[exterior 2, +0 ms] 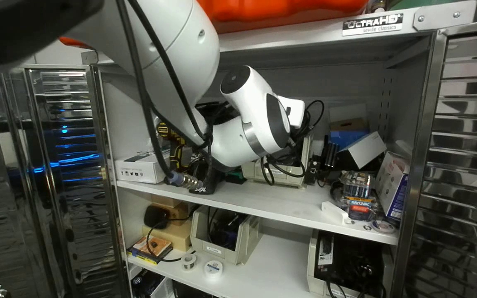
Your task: Pick up the cable and put it in the storage object
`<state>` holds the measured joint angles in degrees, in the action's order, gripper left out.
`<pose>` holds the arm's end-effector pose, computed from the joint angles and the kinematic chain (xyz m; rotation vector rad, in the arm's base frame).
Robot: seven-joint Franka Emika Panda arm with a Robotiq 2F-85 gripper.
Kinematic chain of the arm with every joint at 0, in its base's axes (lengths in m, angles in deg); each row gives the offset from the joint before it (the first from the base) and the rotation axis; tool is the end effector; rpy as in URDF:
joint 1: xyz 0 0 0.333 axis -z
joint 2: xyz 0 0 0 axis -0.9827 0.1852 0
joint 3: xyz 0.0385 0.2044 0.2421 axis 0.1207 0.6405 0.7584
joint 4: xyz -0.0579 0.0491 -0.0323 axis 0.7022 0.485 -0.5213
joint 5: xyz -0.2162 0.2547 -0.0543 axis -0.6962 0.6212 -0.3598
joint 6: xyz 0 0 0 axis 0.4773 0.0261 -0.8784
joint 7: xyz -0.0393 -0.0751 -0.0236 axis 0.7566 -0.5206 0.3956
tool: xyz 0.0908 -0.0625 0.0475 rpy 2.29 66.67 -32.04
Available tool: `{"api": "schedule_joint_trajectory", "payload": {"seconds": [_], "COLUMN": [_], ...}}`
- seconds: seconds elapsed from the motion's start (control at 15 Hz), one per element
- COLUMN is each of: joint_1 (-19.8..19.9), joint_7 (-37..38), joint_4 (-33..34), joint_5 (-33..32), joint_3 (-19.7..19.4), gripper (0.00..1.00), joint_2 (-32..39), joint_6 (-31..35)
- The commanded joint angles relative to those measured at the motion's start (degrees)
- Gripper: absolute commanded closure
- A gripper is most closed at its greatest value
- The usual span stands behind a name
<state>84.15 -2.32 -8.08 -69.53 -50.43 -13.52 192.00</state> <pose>0.6795 0.0218 0.4798 -2.2745 0.8306 -1.3387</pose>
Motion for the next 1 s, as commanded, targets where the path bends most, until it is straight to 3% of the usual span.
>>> {"api": "schedule_joint_trajectory", "payload": {"seconds": [0.0, 0.27, 0.4, 0.53, 0.6, 0.93], "joint_1": [5.1, 11.4, 12.2, 11.2, 6.2, 2.0], "joint_7": [-6.0, -11.9, -14.1, -14.2, -23.7, -40.2], "joint_4": [5.6, 7.6, 8.6, 9.0, 7.3, 6.0], "joint_5": [1.7, 0.9, 0.6, 0.4, 12.5, 30.1], "joint_3": [8.6, 19.5, 20.6, 18.5, 13.3, 10.0], "gripper": [0.84, 0.84, 0.85, 0.55, 0.49, 0.1], "joint_2": [3.8, 6.5, 6.8, 6.0, 4.2, 1.9], "joint_6": [0.2, -2.2, -4.7, -6.8, -6.7, -11.9]}}
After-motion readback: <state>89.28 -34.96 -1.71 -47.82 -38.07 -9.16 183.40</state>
